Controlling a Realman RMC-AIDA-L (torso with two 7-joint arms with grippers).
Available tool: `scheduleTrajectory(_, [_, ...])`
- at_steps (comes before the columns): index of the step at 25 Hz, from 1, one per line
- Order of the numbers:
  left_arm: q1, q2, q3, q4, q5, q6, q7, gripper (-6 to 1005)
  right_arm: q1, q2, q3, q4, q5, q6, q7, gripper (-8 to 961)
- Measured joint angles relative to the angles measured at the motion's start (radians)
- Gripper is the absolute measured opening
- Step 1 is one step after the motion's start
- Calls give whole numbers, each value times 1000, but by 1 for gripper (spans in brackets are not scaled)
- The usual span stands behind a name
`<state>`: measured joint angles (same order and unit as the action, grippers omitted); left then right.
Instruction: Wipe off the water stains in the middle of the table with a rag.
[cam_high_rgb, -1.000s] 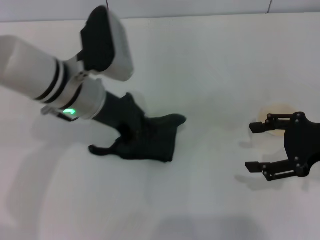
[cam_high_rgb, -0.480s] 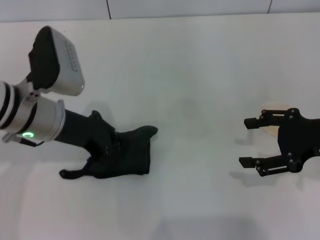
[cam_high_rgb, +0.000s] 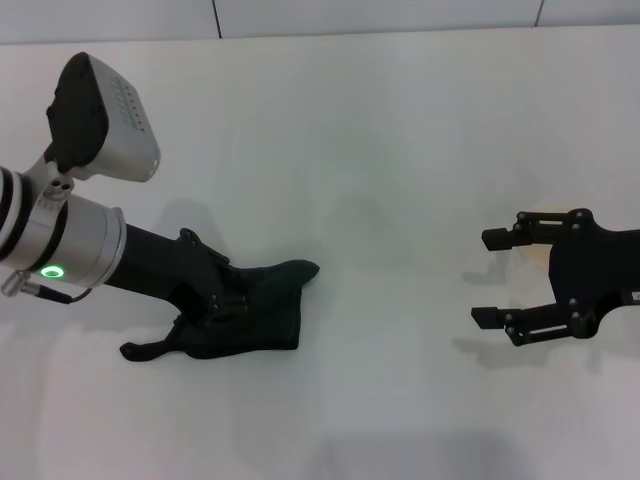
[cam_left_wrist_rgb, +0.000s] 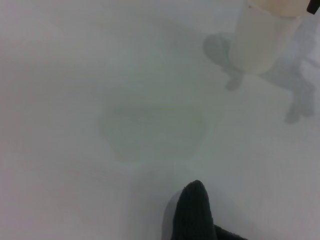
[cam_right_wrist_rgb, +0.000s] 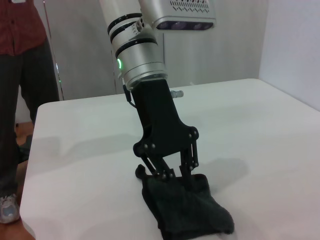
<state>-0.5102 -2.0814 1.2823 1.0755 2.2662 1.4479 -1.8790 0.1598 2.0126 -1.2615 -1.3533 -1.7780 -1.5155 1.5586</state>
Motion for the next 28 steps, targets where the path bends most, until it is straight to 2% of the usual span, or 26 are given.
scheduleTrajectory(7, [8,1,0,17,5,28,-5,359,0,0,1,-6,0,0,3,838])
scheduleTrajectory(11, [40,2,-13,76,-9,69,59,468,0,0,3,-7,0,0,11,838])
scheduleTrajectory(15, [64,3,-93,115,-71,102,144,627,0,0,3,-8,0,0,12,838])
scheduleTrajectory(22, [57,6,-269,82,-196,291,296,893,7,0,2,-6,-2,15,26,838])
scheduleTrajectory(28, [51,9,-274,92,-167,387,283,892,20,-2,2,0,-10,14,39,838])
